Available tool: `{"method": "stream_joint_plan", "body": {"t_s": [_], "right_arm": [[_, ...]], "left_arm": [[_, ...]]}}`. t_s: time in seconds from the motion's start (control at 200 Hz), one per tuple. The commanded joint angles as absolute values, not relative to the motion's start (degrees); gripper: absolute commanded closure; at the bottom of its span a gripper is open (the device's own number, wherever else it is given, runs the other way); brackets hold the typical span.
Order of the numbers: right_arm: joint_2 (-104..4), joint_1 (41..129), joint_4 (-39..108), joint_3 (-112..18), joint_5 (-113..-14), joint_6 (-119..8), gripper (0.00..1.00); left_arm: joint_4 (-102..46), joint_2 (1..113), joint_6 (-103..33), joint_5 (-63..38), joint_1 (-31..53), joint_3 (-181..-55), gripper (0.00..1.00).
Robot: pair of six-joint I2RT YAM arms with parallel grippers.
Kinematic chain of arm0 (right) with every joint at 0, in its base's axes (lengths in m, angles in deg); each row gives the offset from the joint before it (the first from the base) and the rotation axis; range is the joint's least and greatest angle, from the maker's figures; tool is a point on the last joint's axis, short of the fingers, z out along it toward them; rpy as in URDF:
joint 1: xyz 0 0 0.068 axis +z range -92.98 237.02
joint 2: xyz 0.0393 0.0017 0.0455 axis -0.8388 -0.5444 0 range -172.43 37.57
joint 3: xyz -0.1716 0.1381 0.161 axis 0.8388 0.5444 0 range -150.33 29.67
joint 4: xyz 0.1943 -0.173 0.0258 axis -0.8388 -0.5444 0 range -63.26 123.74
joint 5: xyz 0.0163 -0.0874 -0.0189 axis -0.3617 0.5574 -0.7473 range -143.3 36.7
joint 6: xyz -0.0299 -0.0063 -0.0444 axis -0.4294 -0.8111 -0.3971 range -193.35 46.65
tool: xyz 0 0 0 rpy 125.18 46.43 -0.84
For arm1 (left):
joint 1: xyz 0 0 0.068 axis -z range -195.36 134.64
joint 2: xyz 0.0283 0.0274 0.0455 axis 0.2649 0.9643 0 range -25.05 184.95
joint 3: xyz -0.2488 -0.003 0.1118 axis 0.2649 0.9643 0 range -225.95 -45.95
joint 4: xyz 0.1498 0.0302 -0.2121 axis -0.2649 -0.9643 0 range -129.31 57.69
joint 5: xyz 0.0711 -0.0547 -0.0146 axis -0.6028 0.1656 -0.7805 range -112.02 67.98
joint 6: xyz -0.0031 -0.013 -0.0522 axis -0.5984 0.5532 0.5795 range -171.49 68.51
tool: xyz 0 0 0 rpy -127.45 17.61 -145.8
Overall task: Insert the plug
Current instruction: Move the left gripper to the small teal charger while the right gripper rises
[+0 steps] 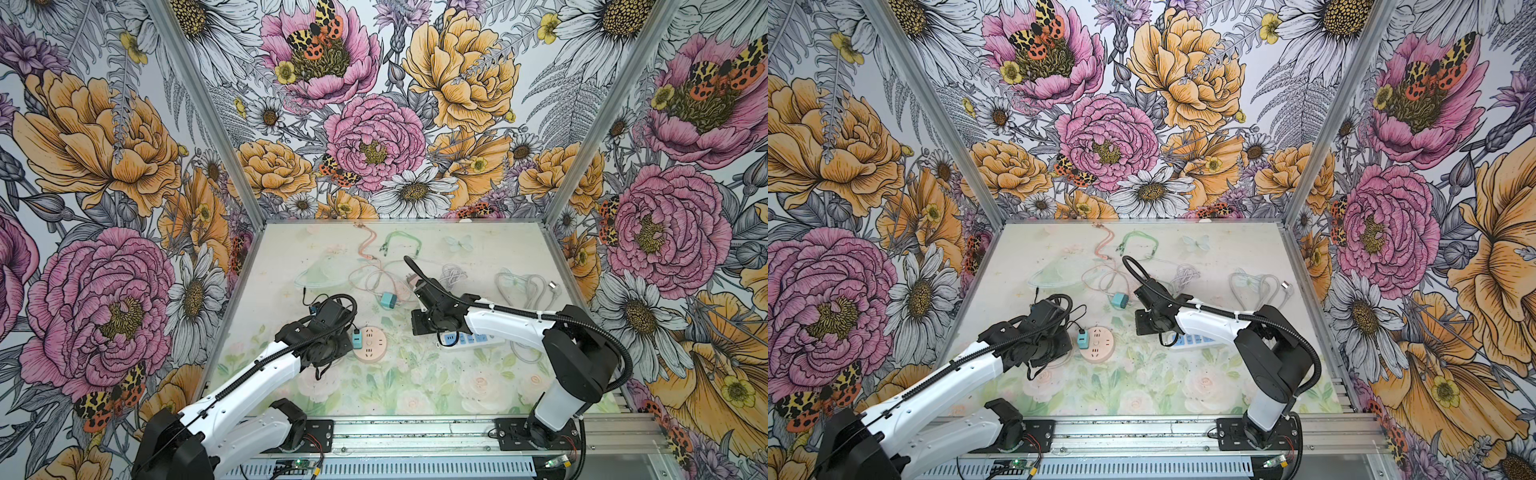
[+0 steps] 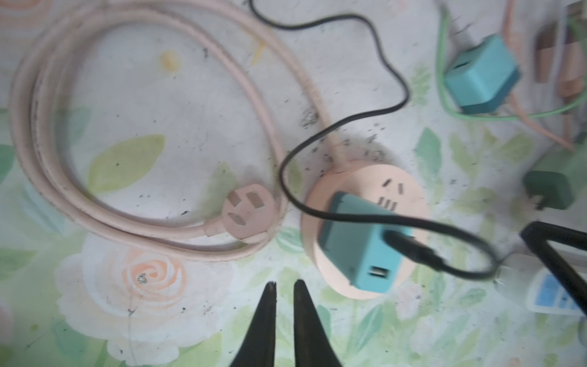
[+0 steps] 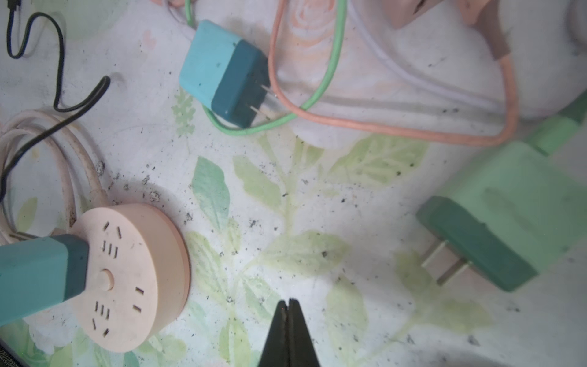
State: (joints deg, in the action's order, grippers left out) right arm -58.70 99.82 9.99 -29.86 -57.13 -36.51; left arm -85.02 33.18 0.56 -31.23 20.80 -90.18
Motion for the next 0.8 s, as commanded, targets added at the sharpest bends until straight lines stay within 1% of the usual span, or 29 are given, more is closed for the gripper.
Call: {"method": "stream_joint_plan", "body": {"t_s": [0.0,0.06,0.085,0.2,0.24,0.345,0.41,0.535,0.641,0.666,0.791], "right_arm": [[-55.3,98.3,7.5,-33.9,-53.8,-40.0,0.91],[-54.4,97.7,5.9,-34.9,-52.7,-41.7,0.76],[-54.0,97.6,5.5,-35.2,-52.3,-42.3,0.72],[-51.8,96.3,4.5,-35.5,-51.1,-43.7,0.60],[-51.1,95.7,4.2,-35.4,-51.2,-44.0,0.57],[-49.4,94.1,3.4,-35.1,-50.8,-44.5,0.55],[-48.2,93.0,3.0,-34.8,-50.1,-45.1,0.54],[-46.3,90.5,2.4,-34.4,-48.9,-46.8,0.52],[-44.9,88.2,2.2,-34.3,-48.4,-48.2,0.51],[-44.6,87.7,2.1,-34.3,-48.0,-48.5,0.51],[-43.4,86.1,2.2,-33.8,-45.9,-50.0,0.50]], "left_arm": [[-90.3,35.4,-2.1,-38.0,23.6,-99.0,0.79],[-90.4,37.7,-4.2,-38.7,23.8,-103.7,0.75],[-90.4,39.0,-5.2,-39.0,23.7,-105.7,0.73],[-90.4,47.7,-10.4,-39.8,21.8,-114.0,0.64],[-90.3,51.2,-11.4,-40.3,21.2,-116.5,0.62],[-90.0,60.5,-12.2,-40.5,20.4,-123.2,0.54],[-89.8,65.7,-12.3,-40.4,20.6,-127.1,0.51],[-89.3,74.1,-10.9,-40.8,20.7,-133.5,0.50],[-87.0,78.7,-9.9,-37.6,20.4,-136.3,0.48],[-86.9,81.4,-9.6,-37.3,20.4,-137.1,0.48],[-86.9,86.2,-8.6,-36.0,20.5,-139.7,0.48]]}}
